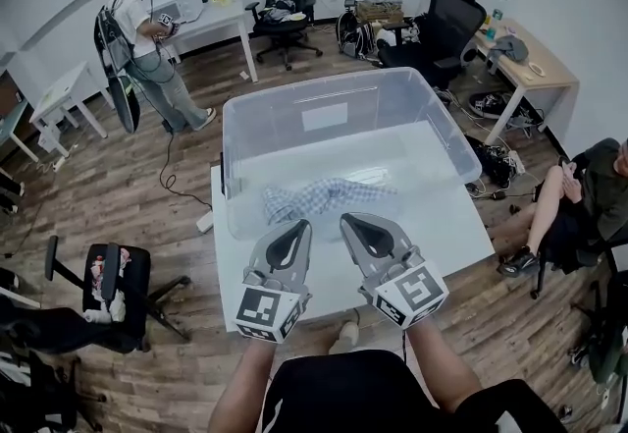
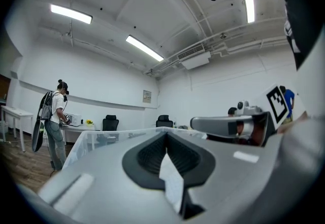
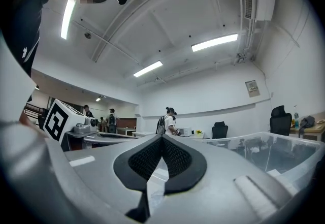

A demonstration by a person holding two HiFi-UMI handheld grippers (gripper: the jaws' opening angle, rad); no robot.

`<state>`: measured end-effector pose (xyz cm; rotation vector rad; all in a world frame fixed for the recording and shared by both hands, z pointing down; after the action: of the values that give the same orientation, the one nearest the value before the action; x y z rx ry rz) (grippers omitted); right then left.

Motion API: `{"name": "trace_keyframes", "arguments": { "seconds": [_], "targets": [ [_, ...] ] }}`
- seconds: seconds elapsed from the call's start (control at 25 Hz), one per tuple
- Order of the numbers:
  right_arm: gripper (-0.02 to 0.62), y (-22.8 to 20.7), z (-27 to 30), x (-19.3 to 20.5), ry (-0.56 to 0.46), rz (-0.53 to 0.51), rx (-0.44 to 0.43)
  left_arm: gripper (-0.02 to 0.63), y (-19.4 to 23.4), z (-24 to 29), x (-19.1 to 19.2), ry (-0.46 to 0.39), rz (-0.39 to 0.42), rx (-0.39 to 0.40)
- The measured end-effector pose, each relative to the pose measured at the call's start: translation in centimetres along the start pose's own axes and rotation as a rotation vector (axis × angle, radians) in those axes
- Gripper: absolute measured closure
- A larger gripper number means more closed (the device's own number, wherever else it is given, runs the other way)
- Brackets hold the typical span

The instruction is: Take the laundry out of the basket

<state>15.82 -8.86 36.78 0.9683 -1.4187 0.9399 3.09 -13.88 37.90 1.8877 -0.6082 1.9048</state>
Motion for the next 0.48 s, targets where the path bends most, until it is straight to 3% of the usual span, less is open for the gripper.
{"name": "trace_keyframes", "arguments": {
  "seconds": [0.48],
  "targets": [
    [0.597,-2.9,0.0,0.3,-0.005,0.021,-0.033,0.598,-0.6,1.4,0.2,0.015,-0.003,-0.053]
  ]
}}
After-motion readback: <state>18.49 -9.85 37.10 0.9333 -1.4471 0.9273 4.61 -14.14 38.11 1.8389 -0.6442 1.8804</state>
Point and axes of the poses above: the fingertips, and each gripper's own axes: z forward along the fingers, y to its left, x out of its underside, the point moved 6 cm from there along -z, backward along the fingers, and after that the axes turned 1 degree about z, right-handed, at the moved point
